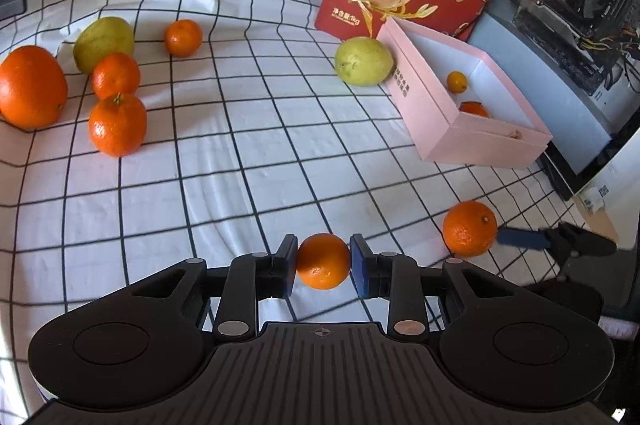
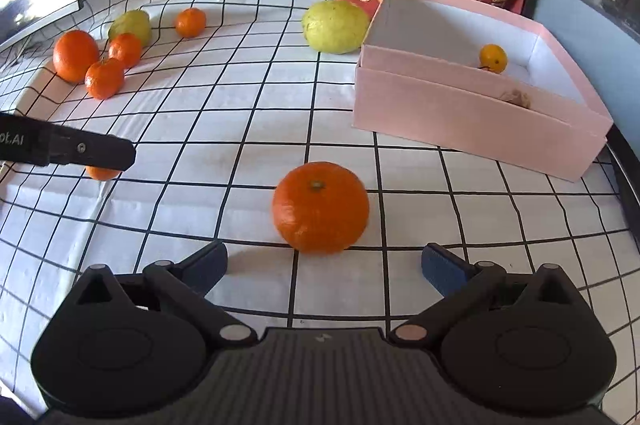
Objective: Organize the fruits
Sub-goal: 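Carry both fruits into the pink box and open both tools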
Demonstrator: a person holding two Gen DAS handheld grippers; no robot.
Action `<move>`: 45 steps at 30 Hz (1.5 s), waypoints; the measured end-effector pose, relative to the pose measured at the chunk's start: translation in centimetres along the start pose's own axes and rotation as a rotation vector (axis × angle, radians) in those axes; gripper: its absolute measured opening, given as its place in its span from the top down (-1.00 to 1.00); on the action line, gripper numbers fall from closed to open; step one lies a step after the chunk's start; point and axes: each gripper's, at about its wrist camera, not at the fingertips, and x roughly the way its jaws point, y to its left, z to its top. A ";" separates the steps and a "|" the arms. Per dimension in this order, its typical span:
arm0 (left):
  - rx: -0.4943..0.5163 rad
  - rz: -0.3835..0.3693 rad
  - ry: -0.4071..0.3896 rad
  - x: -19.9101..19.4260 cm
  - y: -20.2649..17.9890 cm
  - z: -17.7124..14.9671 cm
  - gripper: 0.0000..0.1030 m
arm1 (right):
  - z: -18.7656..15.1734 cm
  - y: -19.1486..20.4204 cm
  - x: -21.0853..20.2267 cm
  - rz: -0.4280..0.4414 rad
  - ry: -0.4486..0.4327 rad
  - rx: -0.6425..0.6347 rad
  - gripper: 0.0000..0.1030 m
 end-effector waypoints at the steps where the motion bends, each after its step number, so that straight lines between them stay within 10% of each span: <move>1: 0.003 0.003 0.004 -0.1 -0.2 -0.2 0.36 | 0.1 -0.1 0.0 0.005 0.001 0.001 -0.91; 16: 0.106 -0.019 0.072 0.6 -3.2 -1.4 0.36 | 1.5 -0.2 -0.3 0.014 -0.013 0.012 0.05; 29: 0.113 -0.110 0.103 2.6 -5.9 0.3 0.37 | 1.5 -4.3 -3.3 -0.062 -0.031 0.073 0.07; 45: 0.162 -0.119 -0.171 6.4 -16.7 19.4 0.36 | 9.6 -13.6 -7.4 -0.173 -0.313 0.090 0.07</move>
